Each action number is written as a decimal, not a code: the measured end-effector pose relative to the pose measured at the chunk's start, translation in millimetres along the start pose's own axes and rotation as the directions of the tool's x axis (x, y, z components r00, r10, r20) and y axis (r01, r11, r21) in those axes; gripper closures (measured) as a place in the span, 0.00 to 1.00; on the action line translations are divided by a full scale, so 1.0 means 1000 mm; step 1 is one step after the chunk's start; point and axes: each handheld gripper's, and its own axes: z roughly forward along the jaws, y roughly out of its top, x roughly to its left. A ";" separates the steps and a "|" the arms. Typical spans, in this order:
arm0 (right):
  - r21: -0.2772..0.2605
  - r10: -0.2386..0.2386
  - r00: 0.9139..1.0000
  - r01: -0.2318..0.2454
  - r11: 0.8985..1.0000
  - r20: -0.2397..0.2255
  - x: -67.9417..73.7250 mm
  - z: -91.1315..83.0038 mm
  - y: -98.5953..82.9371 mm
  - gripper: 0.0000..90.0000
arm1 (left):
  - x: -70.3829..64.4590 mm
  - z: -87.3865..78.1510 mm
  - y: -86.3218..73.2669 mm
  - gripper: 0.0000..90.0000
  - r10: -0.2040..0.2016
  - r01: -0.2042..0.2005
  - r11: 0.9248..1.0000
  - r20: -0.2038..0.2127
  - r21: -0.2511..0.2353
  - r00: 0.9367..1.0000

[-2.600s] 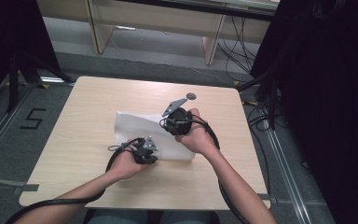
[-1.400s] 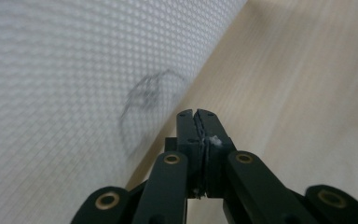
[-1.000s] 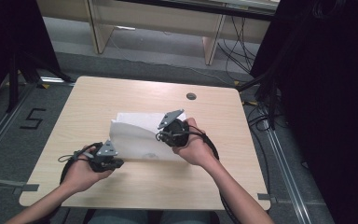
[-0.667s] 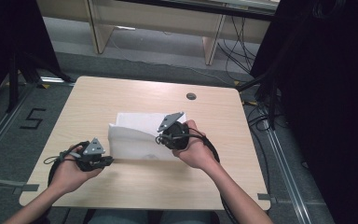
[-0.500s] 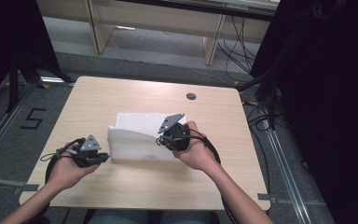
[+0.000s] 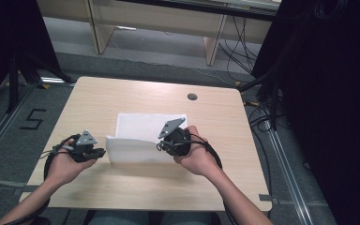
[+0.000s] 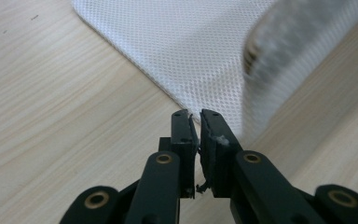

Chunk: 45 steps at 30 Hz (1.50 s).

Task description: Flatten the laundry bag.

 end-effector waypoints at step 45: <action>0.062 0.019 0.995 -0.013 0.998 -0.096 0.038 0.007 -0.047 0.97 | -0.003 0.002 0.003 0.88 0.009 -0.010 1.000 -0.017 -0.023 1.000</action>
